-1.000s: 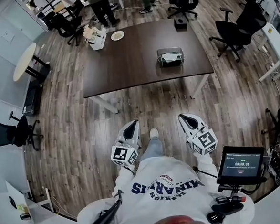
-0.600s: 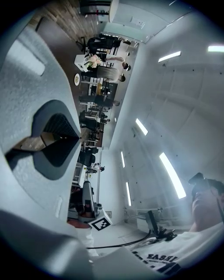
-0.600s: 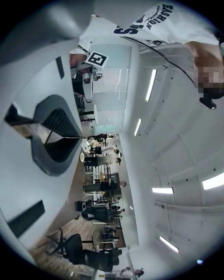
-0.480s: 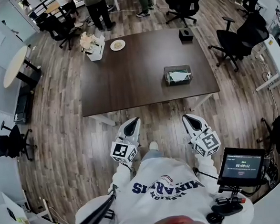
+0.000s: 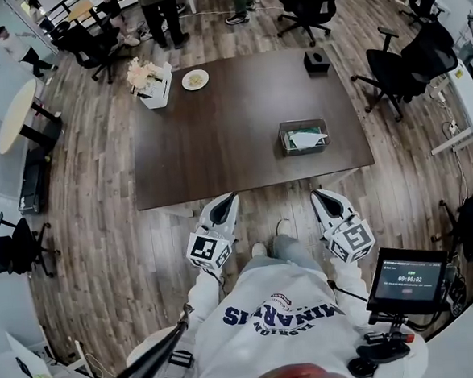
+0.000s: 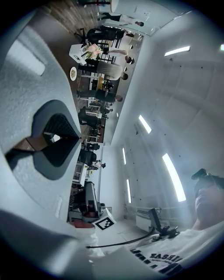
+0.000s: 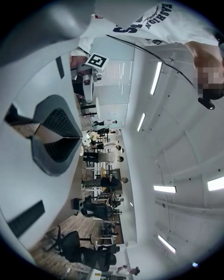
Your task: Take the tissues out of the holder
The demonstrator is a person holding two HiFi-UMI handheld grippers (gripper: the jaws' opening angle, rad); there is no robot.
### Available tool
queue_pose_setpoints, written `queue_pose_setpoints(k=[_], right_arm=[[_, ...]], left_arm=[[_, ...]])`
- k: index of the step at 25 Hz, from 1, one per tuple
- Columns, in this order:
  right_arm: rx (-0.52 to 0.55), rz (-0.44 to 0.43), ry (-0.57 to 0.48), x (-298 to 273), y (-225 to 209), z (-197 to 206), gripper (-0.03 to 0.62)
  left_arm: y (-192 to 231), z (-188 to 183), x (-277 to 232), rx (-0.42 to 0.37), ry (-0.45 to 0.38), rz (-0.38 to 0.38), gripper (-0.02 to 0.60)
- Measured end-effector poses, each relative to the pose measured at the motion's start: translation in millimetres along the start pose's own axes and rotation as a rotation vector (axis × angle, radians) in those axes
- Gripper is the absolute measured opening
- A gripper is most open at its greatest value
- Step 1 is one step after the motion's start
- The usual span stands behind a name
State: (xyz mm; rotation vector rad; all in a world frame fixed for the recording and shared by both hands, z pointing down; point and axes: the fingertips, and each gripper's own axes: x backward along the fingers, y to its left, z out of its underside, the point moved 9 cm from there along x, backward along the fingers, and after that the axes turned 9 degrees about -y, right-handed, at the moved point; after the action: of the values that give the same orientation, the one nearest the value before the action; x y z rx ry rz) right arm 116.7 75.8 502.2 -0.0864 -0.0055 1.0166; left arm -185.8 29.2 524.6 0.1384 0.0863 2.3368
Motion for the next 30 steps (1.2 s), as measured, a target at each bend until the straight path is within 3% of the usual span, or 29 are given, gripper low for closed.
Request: queue_pose_setpoints(k=[8, 16, 23, 30], right_arm=[[0.002, -0.033, -0.039, -21.1, -18.9, 2.0, 0.011], [0.016, -0.054, -0.075, -56.3, -149.0, -13.7, 0.011], [-0.016, -0.160, -0.047, -101.7, -192.1, -13.9, 0.011], [-0.012, -0.242, -0.035, -144.1, -182.7, -19.0, 0.012]], left_arm=[[2.9, 5.5, -14.4, 0.008, 0.022, -0.011, 0.005], [-11.0, -14.0, -147.6, -0.066, -0.013, 0.082, 0.005], [21.1, -23.1, -182.7, -0.046, -0.037, -0.033, 0.005], [58.8, -19.2, -162.1, -0.037, -0.025, -0.172, 0.005]])
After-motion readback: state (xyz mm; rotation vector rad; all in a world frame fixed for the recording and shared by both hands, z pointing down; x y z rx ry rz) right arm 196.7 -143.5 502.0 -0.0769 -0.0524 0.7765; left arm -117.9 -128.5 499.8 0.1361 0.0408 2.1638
